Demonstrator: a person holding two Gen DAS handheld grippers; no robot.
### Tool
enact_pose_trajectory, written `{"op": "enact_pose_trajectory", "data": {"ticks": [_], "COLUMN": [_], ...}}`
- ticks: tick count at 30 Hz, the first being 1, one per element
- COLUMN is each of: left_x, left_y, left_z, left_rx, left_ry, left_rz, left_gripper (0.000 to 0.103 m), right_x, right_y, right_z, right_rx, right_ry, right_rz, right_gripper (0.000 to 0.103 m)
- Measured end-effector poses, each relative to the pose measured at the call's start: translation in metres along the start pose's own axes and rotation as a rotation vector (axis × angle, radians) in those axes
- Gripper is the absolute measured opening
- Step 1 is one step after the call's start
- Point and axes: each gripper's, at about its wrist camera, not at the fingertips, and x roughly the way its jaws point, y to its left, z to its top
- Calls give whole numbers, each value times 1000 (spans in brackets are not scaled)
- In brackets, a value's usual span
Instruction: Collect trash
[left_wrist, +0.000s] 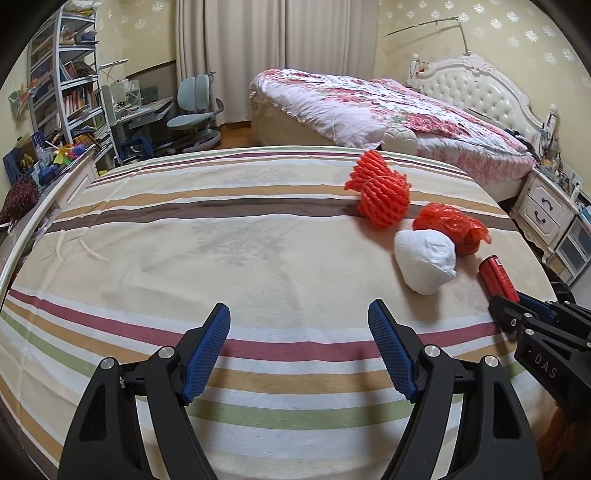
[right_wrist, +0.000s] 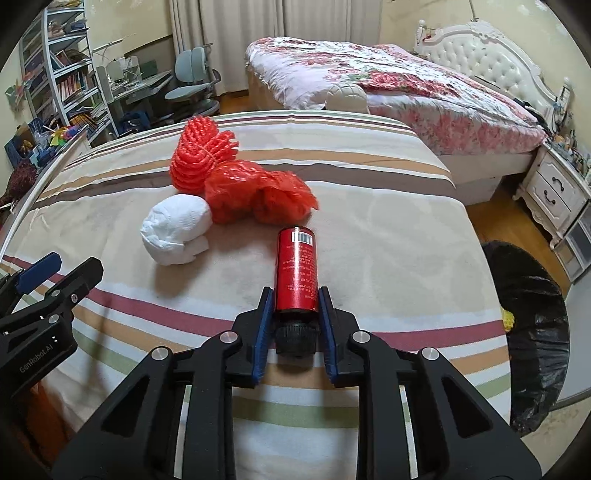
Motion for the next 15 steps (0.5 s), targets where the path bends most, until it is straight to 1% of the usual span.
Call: {"op": "enact_pose_trajectory", "data": {"ticks": [7, 11, 15], "left_x": [0, -1, -1], "left_y": [-17, -30, -42], "left_z": [0, -1, -1], "left_rx": [26, 56, 82], "left_ry": [-2, -11, -18], "left_rz": [-24, -37, -50], "left_gripper": [75, 75, 75], "right_x": [2, 3, 3], "right_y": [-19, -29, -40], "right_z": [3, 4, 4], "right_rx": [26, 29, 48], "right_ry": [-3, -8, -10], "right_rz": [-3, -30, -35], "right_gripper": [23, 23, 23]}}
